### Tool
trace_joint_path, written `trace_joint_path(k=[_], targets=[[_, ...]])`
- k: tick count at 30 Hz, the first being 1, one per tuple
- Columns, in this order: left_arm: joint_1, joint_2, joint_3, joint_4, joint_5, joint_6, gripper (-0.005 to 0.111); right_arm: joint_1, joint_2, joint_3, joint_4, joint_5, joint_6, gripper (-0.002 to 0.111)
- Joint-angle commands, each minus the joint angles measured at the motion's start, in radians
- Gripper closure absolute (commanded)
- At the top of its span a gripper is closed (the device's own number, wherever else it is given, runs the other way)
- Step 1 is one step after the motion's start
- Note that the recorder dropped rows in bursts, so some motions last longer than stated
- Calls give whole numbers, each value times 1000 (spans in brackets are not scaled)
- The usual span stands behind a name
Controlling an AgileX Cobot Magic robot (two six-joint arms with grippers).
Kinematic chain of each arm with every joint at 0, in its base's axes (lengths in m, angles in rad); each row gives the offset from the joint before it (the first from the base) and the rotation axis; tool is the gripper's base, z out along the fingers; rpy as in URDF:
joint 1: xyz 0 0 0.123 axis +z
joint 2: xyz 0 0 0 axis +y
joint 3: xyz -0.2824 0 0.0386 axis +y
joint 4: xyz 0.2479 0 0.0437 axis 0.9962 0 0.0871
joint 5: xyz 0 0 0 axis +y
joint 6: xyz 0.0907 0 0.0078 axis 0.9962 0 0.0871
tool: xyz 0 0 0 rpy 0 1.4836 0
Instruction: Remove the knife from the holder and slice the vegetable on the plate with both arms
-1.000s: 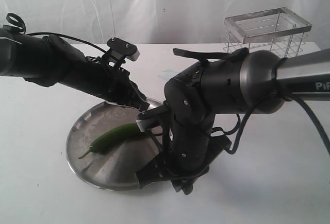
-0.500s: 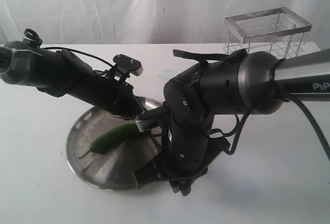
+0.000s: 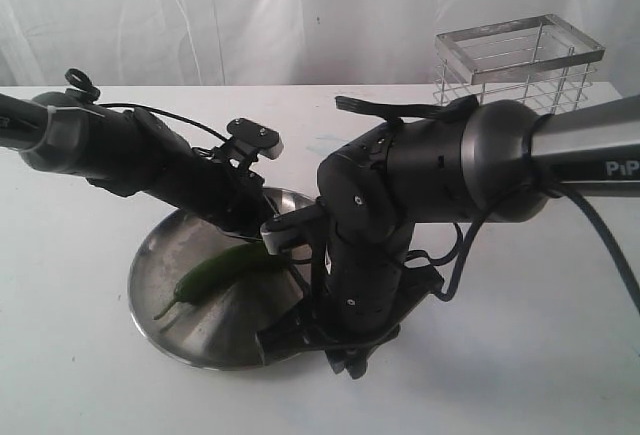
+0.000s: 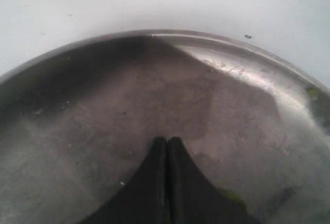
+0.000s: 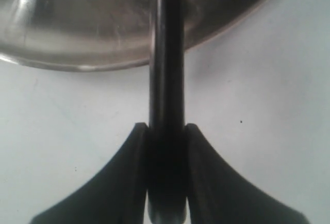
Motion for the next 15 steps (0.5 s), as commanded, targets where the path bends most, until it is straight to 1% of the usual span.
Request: trace_joint_path(k=[1, 5, 8, 15], targets=[[-1, 25, 12, 32, 29, -29, 107, -5, 5, -4, 2, 13, -4, 108], [-1, 25, 12, 41, 34, -28, 107, -5, 19, -4, -4, 87, -4, 108], [-1, 25, 12, 55, 46, -34, 107, -6, 17, -4, -27, 98, -4, 108], [-1, 25, 12, 165, 52, -140, 107, -31, 17, -4, -27, 115, -4, 108]])
